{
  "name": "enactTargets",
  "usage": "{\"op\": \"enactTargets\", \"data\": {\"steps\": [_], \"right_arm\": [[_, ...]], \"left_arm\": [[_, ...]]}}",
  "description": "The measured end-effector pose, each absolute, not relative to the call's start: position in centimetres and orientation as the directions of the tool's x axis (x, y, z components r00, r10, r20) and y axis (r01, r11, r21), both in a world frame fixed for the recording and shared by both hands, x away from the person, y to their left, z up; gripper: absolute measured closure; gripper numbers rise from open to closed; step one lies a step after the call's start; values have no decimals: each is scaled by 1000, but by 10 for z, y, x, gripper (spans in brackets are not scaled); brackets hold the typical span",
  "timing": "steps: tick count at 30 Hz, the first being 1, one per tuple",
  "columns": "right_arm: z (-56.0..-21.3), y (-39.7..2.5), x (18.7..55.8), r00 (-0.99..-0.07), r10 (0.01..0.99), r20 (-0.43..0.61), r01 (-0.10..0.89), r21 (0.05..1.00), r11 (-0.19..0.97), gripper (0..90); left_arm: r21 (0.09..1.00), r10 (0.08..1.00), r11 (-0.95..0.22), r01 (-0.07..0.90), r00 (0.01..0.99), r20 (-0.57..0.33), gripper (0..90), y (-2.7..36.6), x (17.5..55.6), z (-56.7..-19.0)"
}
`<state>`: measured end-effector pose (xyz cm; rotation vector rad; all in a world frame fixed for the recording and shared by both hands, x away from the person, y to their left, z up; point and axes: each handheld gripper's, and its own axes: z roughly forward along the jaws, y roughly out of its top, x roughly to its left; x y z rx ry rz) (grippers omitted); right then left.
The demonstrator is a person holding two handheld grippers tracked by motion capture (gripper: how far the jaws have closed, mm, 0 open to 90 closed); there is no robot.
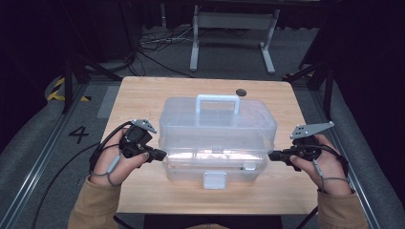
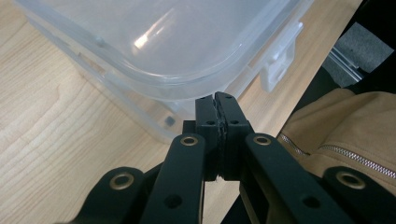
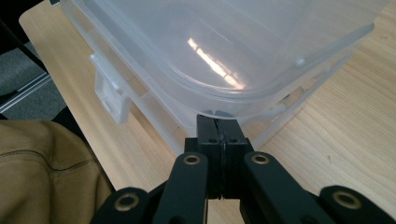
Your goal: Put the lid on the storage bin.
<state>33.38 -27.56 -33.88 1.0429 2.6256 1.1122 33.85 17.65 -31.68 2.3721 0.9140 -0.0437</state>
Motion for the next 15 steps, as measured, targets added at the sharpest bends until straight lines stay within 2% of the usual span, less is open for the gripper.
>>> {"op": "enactTargets", "data": {"steps": [15], "right_arm": [[-345, -273, 335, -766, 623, 158, 569, 617, 543, 900]], "left_arm": [[457, 615, -620, 638, 757, -222, 888, 174, 341, -324]]}}
